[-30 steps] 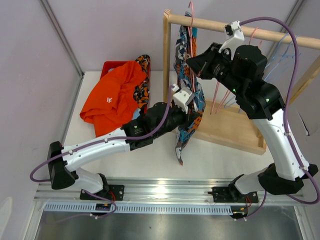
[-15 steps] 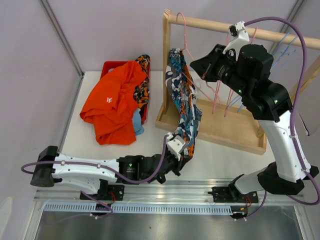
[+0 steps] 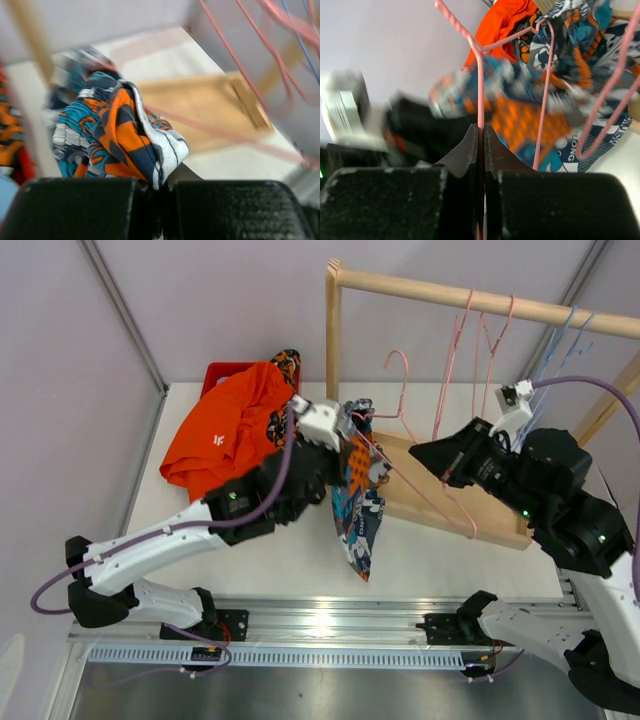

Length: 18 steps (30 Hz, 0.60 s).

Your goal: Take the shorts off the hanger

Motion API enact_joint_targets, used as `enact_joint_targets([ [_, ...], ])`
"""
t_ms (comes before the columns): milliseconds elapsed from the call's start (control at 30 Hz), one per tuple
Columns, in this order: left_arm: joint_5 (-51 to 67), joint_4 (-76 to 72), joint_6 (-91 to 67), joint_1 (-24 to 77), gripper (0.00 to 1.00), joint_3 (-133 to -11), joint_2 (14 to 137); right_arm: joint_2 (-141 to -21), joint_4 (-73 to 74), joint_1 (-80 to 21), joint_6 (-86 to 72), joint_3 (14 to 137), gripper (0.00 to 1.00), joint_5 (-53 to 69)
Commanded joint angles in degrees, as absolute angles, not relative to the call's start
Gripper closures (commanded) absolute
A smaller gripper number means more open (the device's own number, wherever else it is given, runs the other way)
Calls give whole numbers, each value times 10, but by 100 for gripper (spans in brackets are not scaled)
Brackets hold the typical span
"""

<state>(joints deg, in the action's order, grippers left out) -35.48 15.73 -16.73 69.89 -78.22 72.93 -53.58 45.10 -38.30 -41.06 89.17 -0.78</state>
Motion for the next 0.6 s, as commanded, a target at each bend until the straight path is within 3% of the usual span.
enact_joint_targets([
  [0,-377,259,-159,645,100,-851,727,-519,468,-386,-432,939,100,-17],
  [267,-475,466,-288,722,100,-774,556,-616,510,-386,-341,1128,100,-111],
  [433,-530,641,-333,751,100,-883,529,-715,497,-383,-272,1238,100,-146],
  [567,-579,651,-252,750,100,-954,540,-768,474,-351,-273,1264,100,-110],
])
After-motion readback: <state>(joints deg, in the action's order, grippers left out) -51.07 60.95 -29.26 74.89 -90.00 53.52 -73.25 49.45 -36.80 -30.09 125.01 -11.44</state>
